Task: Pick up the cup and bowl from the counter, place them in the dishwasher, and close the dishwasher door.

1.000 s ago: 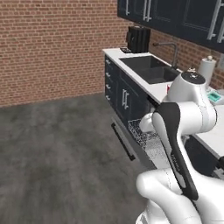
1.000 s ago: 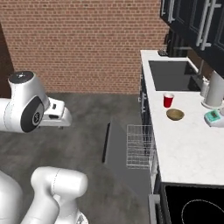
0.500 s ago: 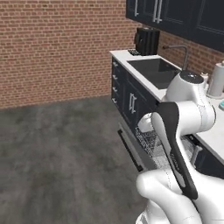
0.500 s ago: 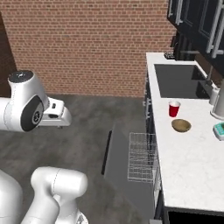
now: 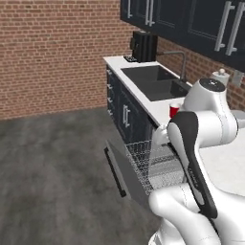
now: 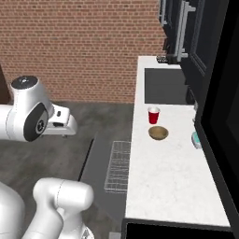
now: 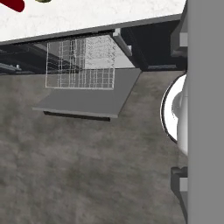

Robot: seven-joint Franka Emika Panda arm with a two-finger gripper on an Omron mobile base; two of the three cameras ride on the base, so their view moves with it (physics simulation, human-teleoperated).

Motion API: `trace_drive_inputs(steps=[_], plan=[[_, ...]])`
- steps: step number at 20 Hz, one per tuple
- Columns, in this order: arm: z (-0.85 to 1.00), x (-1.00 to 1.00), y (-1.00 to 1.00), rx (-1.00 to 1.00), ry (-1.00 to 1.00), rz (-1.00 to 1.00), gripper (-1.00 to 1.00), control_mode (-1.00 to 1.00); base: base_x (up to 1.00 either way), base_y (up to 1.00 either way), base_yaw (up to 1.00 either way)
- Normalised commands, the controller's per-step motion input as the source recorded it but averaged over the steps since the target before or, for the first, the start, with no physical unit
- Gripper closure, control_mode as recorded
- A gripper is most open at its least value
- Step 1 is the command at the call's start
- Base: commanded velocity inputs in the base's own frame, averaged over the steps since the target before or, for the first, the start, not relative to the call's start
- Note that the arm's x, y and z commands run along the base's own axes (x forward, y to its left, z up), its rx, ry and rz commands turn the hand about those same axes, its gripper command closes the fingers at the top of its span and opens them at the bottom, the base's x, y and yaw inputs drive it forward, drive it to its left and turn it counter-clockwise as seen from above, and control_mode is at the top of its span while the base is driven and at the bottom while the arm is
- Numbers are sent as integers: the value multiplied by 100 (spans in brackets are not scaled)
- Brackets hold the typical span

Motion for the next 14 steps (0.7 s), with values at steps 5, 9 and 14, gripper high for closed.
trace_drive_inputs(steps=[5,9,14], plan=[[0,0,0,0,0,0,-100,100,52,-72,-26],[0,0,0,0,0,0,-100,100,24,-72,-32],[0,0,0,0,0,0,-100,100,27,-66,-40]])
